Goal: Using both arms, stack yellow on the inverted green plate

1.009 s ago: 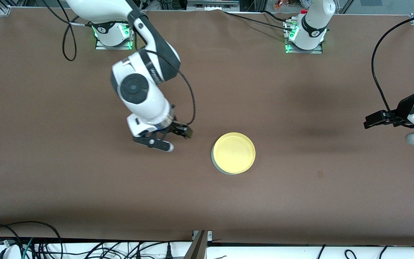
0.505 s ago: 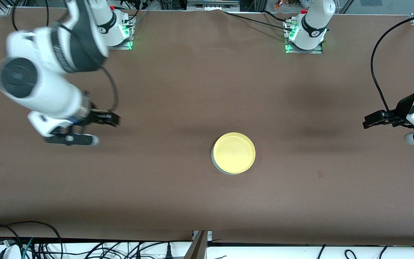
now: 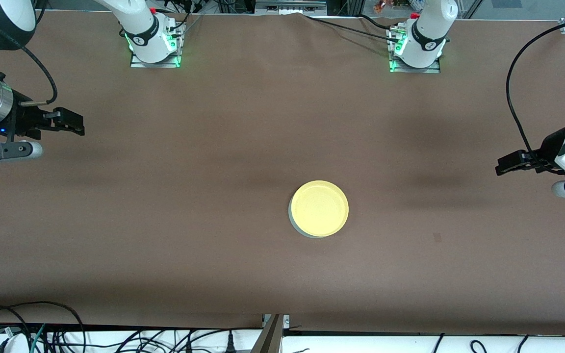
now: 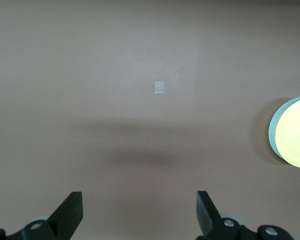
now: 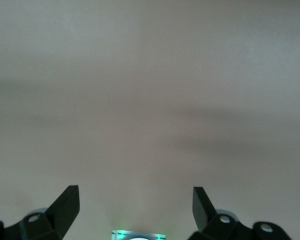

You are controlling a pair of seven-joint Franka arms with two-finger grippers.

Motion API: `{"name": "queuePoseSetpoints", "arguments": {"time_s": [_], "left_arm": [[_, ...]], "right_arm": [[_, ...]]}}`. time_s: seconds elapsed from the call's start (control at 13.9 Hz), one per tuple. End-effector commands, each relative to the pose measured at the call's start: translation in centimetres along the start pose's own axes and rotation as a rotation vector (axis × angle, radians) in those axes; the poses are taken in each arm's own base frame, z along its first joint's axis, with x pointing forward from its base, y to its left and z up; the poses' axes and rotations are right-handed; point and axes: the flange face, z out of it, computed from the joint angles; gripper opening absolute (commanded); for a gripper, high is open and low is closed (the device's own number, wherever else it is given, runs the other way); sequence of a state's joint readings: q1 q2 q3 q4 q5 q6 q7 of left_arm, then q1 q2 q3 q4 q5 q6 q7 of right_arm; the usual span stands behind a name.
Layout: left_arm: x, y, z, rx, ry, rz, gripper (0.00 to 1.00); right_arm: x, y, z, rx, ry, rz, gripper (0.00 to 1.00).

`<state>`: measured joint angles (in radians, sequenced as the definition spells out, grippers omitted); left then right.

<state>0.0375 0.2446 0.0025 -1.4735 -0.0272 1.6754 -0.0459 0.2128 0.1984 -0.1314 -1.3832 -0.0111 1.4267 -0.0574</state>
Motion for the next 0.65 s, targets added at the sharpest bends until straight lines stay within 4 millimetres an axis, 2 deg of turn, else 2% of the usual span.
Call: {"name": "queuePoseSetpoints", "arguments": {"time_s": [0.0,0.07,0.14,0.36,0.58], "left_arm": [[0.1,0.0,-0.4,-0.024,0.001,0.012,1.0],[0.1,0.0,-0.4,-0.024,0.001,0.012,1.0],[0.1,0.0,-0.4,-0.025,0.0,0.012,1.0],[0.0,0.1,-0.4,-0.027,-0.003,0.012,1.0],[0.1,0.0,-0.4,-0.028,-0.003,0.01,1.0]], "right_arm": [[-4.3,2.1,3.0,-0.007,0.072,0.021,1.0],[-5.3,3.2,4.4,-0.002,0.09,0.044,1.0],[-5.8,4.5,4.2,0.001,0.097,0.055,1.0],[-5.8,4.8,3.5,-0.005,0.109,0.06,1.0],[-6.0,5.1,3.6,-0.002,0.09,0.065,1.0]]}}
